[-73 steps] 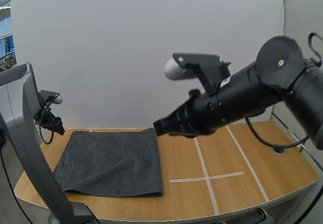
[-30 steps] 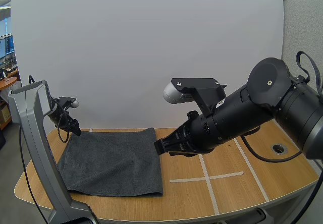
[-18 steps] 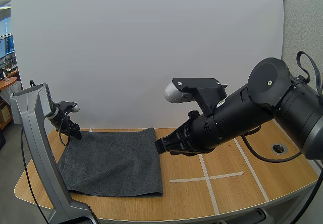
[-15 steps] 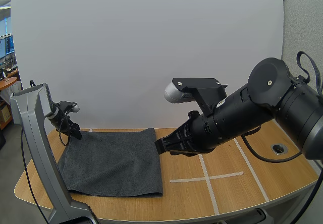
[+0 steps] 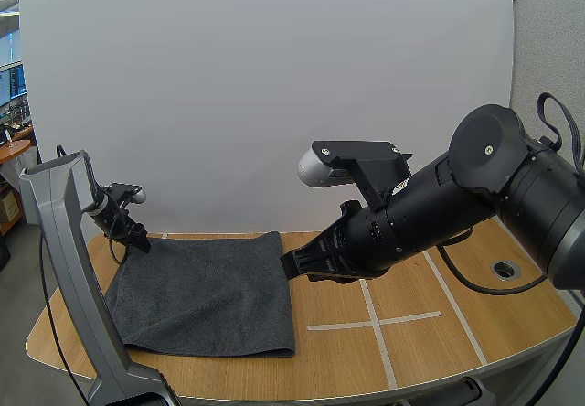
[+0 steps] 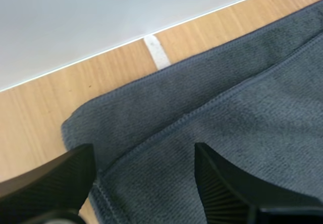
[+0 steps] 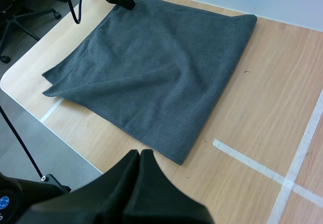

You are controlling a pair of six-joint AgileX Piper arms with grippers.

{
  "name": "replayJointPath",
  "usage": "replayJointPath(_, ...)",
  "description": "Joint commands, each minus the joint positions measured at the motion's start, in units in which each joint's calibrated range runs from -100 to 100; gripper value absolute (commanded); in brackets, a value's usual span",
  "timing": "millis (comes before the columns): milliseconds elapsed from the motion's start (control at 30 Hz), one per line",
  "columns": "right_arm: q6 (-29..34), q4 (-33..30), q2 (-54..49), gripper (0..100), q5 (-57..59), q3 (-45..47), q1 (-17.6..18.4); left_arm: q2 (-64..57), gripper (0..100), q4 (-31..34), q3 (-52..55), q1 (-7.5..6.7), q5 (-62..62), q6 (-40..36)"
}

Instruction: Fold the towel

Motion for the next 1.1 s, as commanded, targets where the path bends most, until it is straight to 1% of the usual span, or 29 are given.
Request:
replayJointPath(0,-0.5,0.2,-0.2,0,0.0,0.0,-0.2,0.0,90,-1.3,-0.5,-0.8,2.3,0.2)
replayJointPath(267,-0.5,0.2,-0.2,0,0.0,0.0,-0.2,0.0,90,2.5,-0.5,-0.73,0.2,0.1)
replayJointPath(667,-0.5,0.2,-0.2,0,0.0,0.0,-0.2,1.2,90,2.6,-0.5,-0.68,-2.5,0.2)
replayJointPath(833,-0.5,0.2,-0.2,0,0.0,0.0,-0.2,2.1,90,2.2,-0.5,-0.68,0.5,0.2)
replayJointPath(1000,-0.5,0.2,-0.2,0,0.0,0.0,-0.2,2.2,90,1.5,-0.5,-0.68,0.9,0.2)
replayJointPath(1067,-0.5,0.2,-0.2,0,0.0,0.0,-0.2,1.8,88,1.6,-0.5,-0.68,0.9,0.2)
